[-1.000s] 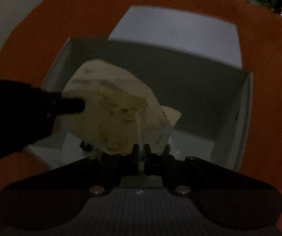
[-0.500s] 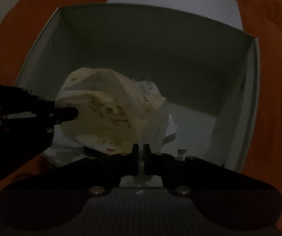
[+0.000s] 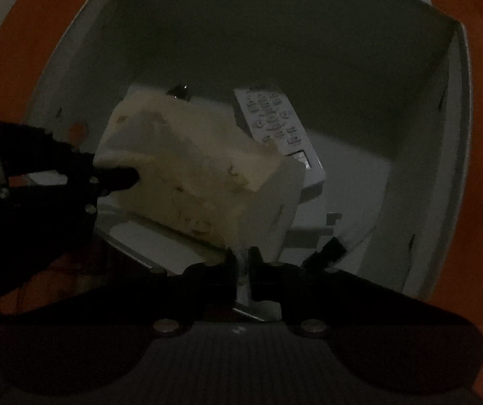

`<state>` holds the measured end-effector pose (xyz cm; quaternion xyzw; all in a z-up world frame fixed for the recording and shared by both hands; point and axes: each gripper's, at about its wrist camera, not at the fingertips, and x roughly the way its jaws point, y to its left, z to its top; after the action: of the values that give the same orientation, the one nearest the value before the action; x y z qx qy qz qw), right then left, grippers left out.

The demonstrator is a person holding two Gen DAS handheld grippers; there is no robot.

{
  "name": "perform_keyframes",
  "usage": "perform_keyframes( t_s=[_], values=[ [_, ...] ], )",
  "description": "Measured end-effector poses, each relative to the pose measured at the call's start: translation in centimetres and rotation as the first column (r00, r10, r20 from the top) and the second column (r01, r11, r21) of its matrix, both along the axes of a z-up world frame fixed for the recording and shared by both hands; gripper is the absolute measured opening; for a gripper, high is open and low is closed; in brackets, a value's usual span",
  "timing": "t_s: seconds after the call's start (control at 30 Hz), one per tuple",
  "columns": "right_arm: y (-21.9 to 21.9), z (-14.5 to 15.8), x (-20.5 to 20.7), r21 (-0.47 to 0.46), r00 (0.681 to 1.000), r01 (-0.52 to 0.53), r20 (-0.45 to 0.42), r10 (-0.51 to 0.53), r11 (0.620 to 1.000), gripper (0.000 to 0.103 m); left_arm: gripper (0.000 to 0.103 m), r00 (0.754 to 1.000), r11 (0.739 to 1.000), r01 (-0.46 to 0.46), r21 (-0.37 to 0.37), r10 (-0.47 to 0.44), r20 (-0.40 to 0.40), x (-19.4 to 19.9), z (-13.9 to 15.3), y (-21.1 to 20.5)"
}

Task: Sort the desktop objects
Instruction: 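Carry the paper bag with both tools into the white box and release, then lift both open tools out of the box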

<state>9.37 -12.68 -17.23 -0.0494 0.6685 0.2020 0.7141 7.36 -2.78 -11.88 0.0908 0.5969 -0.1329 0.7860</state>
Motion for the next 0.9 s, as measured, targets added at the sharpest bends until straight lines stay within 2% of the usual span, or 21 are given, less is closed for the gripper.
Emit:
perform_keyframes(
  t_s=[0.03, 0.07, 0.27, 0.63, 0.9],
  values=[
    [-0.1, 0.0, 0.2, -0.004, 1.000, 0.008, -0.001, -0.008, 1.000, 0.025, 0.010, 1.000, 1.000, -0.003, 0.003, 0.003, 0.007, 0.1, 0.2, 0.1],
    [-0.2, 0.0, 0.4, -0.003, 1.000, 0.014, -0.005, -0.014, 1.000, 0.028, 0.012, 1.000, 1.000, -0.008, 0.003, 0.008, 0.017, 0.3, 0.5, 0.1],
    [-0.8, 1.7, 0.8, 0.039, 0.999, 0.038, 0.003, -0.038, 0.999, 0.028, 0.023, 0.997, 0.998, -0.051, -0.037, 0.053, 0.061, 1.1, 2.6, 0.8],
    [-3.4, 6.6, 4.6, 0.120, 0.986, 0.136, 0.083, -0.146, 0.984, 0.033, 0.027, 0.979, 0.981, -0.137, -0.136, 0.155, 0.133, 3.6, 7.1, 2.3],
    [-4.6, 11.2, 8.5, 0.177, 0.961, 0.195, 0.160, -0.224, 0.965, 0.037, 0.027, 0.946, 0.966, -0.181, -0.187, 0.223, 0.234, 9.3, 10.6, 3.7]
  ],
)
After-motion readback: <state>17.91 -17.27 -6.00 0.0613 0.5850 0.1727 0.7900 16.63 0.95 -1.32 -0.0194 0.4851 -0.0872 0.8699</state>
